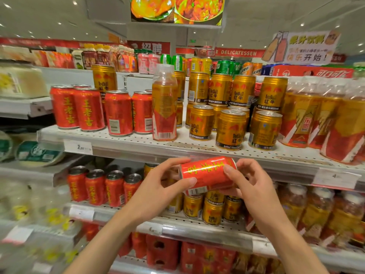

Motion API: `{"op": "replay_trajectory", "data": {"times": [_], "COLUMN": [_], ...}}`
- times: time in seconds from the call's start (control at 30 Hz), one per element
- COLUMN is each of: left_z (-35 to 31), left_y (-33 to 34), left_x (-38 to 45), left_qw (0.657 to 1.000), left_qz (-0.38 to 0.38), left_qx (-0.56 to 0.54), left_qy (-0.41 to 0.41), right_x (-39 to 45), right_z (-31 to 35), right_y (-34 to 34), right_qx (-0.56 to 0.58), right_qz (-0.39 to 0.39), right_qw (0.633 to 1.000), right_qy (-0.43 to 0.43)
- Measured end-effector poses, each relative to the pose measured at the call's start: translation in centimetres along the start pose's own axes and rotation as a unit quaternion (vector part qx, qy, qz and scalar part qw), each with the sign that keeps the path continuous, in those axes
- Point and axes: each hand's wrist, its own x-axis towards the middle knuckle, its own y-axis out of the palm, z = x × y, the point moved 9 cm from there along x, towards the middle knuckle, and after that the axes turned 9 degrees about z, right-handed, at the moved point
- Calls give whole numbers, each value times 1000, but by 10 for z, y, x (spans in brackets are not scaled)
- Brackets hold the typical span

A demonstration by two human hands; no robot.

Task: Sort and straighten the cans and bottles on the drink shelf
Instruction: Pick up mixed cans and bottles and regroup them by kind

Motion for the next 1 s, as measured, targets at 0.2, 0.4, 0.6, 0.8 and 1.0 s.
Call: {"op": "replay_trajectory", "data": {"times": [0.2,0.4,0.6,0.8,1.0], "left_z": [12,21,29,20,3], "left_y": [-63,-149,-198,-224,-250], "left_x": [-12,-26,-23,-15,-10], "left_qw": [1000,999,993,987,984], "left_qz": [8,39,106,117,60], "left_qx": [-12,0,44,103,156], "left_qy": [19,38,39,47,67], "right_x": [10,33,58,87,113], "right_z": [10,23,41,66,89], "right_y": [65,147,202,235,257], "right_qx": [-15,-14,-38,-108,-140], "right_qz": [1,-16,-23,20,64], "right_qw": [1000,1000,999,993,986], "right_qy": [1,15,-1,-33,-66]}}
